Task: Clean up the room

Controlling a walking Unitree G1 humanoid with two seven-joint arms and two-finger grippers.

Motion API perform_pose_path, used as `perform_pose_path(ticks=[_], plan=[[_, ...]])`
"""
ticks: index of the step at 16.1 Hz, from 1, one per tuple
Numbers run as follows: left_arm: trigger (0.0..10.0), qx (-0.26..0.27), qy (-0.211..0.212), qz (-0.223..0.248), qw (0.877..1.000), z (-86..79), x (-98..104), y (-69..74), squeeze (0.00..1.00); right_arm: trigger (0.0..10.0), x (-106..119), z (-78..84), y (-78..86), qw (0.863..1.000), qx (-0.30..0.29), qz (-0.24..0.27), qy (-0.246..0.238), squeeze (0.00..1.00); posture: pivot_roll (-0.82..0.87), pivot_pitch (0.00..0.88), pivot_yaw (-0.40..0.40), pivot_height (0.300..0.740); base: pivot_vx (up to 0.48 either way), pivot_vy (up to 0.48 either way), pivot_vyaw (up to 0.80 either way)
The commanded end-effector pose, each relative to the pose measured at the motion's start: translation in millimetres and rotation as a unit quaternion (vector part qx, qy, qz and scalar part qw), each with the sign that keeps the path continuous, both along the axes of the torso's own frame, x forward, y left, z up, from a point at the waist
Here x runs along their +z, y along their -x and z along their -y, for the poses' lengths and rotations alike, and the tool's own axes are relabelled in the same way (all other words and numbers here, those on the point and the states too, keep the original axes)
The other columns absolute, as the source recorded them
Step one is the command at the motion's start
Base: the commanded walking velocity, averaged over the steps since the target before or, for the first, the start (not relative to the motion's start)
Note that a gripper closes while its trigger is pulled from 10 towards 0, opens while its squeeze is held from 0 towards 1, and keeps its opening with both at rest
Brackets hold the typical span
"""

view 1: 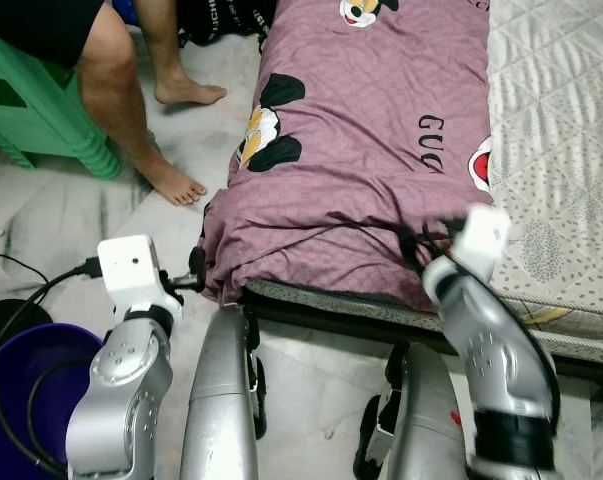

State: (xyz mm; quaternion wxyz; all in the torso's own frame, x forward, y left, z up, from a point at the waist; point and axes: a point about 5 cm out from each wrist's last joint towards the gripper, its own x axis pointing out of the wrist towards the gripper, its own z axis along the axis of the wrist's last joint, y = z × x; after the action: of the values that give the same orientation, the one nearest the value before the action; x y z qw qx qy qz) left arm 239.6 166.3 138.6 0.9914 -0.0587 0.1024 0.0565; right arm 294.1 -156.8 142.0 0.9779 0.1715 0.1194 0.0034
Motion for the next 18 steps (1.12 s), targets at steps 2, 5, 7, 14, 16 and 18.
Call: perform_pose_path(ticks=[2,5,7,14,16,18], plan=[[10.0,0.009,-0.002,-0.005,1.000,-4.1,-3.4,-0.7,0.00,10.0,-9.0,-0.7,2.1,0.999,0.023,-0.026,0.003,0.28,0.20,0.245,0.037,0.586,0.000,0.000,0.00],[10.0,0.013,-0.002,-0.002,1.000,-5.5,-3.8,-1.7,0.00,10.0,-5.8,8.5,-1.6,0.997,0.010,0.011,0.072,0.25,0.20,0.238,0.033,0.586,0.000,0.000,0.00],[10.0,0.013,-0.003,0.000,1.000,-4.8,-3.8,-2.3,0.00,10.0,-6.9,11.8,-12.5,0.989,0.004,0.049,0.143,0.00,0.20,0.238,0.035,0.586,0.000,0.000,0.00],[10.0,0.018,-0.010,0.004,1.000,-9.2,-2.2,-2.2,0.00,10.0,-18.3,16.0,-42.8,0.955,0.012,0.089,0.284,0.00,0.22,0.247,0.037,0.586,0.000,0.000,0.00],[10.0,0.016,-0.010,0.004,1.000,-7.6,-3.0,-3.1,0.00,10.0,-23.0,15.3,-48.2,0.933,0.032,0.110,0.341,0.00,0.21,0.247,0.039,0.586,0.000,0.000,0.00],[10.0,0.016,-0.010,0.005,1.000,-7.9,-2.6,-3.6,0.00,10.0,-33.6,15.7,-49.4,0.917,0.062,0.097,0.382,0.00,0.22,0.246,0.037,0.586,0.000,0.000,0.00]])
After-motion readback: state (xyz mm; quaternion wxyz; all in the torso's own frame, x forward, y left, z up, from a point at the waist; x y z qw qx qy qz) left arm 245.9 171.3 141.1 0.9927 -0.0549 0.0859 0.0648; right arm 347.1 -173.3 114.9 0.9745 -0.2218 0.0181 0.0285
